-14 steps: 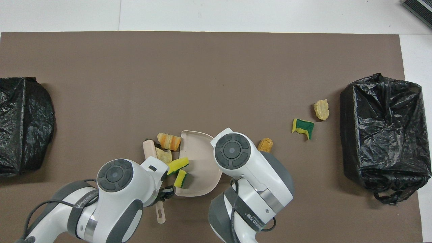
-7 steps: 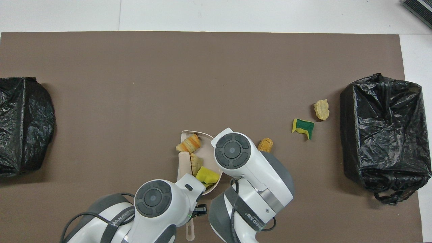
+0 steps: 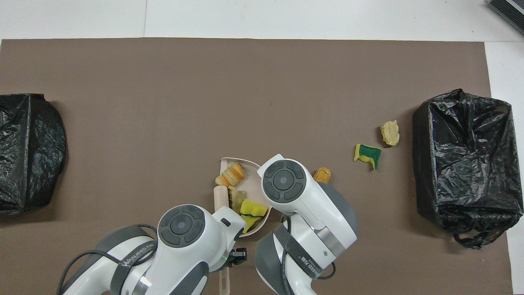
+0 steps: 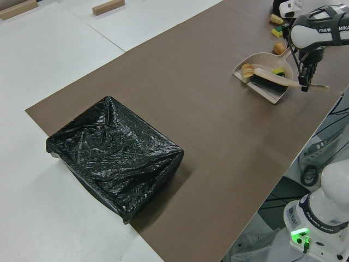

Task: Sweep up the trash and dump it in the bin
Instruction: 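Sweep the crusts and sponges into the dustpan with the left gripper, then carry the loaded dustpan with the right gripper toward the black bag, then tilt the dustpan over the black bag with the right gripper, then bring the empty dustpan back and set it down with the right gripper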

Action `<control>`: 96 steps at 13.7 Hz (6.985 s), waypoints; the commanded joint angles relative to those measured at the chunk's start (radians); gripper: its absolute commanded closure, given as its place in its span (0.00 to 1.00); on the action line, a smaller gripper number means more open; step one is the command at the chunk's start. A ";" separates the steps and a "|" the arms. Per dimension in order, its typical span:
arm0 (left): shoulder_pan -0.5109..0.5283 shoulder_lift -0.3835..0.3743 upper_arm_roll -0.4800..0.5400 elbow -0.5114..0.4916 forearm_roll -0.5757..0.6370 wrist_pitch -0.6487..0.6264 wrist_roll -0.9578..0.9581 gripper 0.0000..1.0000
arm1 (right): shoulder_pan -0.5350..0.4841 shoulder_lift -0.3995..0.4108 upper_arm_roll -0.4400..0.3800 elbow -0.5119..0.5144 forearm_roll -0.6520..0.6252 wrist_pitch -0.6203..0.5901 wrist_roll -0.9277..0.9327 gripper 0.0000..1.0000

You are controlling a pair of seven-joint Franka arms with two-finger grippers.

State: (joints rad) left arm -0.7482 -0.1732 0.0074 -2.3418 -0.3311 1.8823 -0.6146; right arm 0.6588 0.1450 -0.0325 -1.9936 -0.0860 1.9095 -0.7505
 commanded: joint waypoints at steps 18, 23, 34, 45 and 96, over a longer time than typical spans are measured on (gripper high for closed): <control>0.156 -0.023 -0.004 0.016 0.167 0.046 0.053 1.00 | -0.200 -0.245 -0.003 -0.229 0.028 0.223 0.004 1.00; 0.153 0.003 -0.004 0.016 0.167 0.112 0.055 1.00 | -0.289 -0.260 -0.004 -0.229 0.083 0.223 -0.133 1.00; -0.037 0.024 -0.018 0.018 0.164 0.158 -0.086 1.00 | -0.738 -0.266 -0.013 -0.120 0.200 0.042 -0.852 1.00; -0.324 0.110 -0.032 0.018 0.035 0.332 -0.339 1.00 | -1.143 -0.176 -0.020 0.197 -0.006 -0.081 -1.142 1.00; 0.774 0.159 -0.014 0.769 0.366 -0.278 0.817 0.00 | -0.099 0.074 0.029 0.168 0.195 0.281 1.267 1.00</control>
State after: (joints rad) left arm 0.0039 -0.0252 0.0057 -1.6352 0.0505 1.6630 0.1708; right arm 0.5260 0.1664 0.0027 -1.8722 0.0967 2.1554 0.4623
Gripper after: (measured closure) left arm 0.000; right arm 0.670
